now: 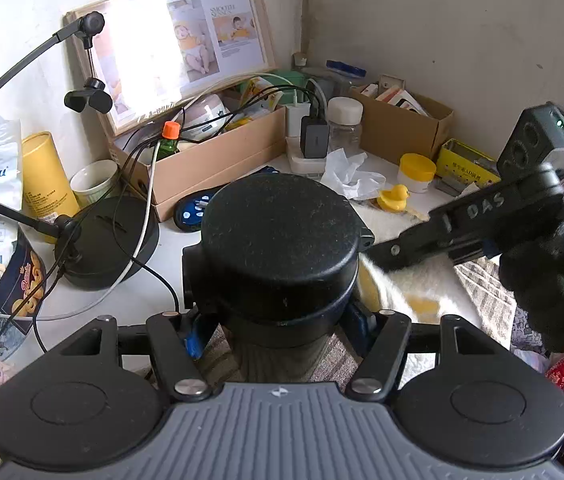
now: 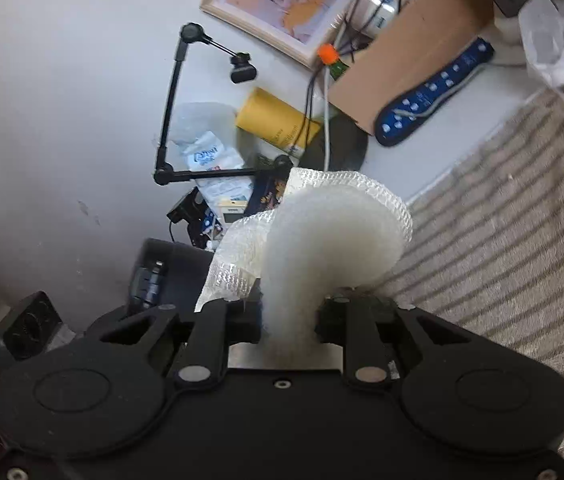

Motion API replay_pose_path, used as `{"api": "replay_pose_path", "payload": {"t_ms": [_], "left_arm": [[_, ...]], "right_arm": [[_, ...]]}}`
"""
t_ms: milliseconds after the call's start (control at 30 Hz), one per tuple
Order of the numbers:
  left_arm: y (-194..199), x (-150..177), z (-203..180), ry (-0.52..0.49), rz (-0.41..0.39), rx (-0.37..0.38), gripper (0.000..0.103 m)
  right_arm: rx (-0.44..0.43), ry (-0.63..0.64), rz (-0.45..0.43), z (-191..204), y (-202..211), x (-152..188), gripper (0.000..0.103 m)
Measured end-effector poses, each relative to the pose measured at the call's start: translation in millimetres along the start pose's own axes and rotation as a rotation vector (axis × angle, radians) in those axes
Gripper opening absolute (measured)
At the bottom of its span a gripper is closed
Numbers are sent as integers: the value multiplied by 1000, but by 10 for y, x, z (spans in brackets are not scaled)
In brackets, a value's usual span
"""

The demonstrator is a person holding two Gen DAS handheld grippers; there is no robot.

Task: Clean container
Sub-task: 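Wipe the bottle's side with the cloth in the right gripper, then rub the cloth over the bottle lid with the right gripper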

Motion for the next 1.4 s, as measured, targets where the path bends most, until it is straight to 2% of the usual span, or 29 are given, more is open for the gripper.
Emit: {"api": "replay_pose_path", "payload": {"t_ms": [333,533,700,767,833,967,1033,1100,1300,1400], "left_arm": [[-7,-24,-34,2,9,-5,64],[-18,-39,-24,15,18,-10,64],[-31,-55,-31,12,21,-13,64],[-41,-63,-33,9,22,-14,64],[-48,-69,-35,7,22,-15,64],[-66,-83,-23,12,23,-21,64],[-73,-90,-18,19,25,-23,64],[-86,-100,-6,30,28,-23,64],[-182,-101,38,94,65,-27,64],[-227,-88,3,63,68,-47,64]], "right_arm": [[81,-2,39,-356,-171,153,20],[170,38,75,-590,-336,239,20],[198,65,89,-678,-388,256,20],[219,98,91,-688,-404,269,19],[273,198,98,-670,-437,312,19],[407,570,89,-495,-524,490,20],[454,712,80,-426,-553,578,20],[464,741,81,-414,-551,590,20],[407,642,88,-430,-453,526,20],[385,633,96,-392,-460,553,20]]}}
Point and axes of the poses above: each gripper's, at about its wrist camera, not at the fingertips, and y roughly against the way its jaws point, z to its left, x to its underside, the point moved 9 cm from there along -y, roughly the way its jaws point, and after that the axes turned 5 degrees about -y, right-handed, at the moved point
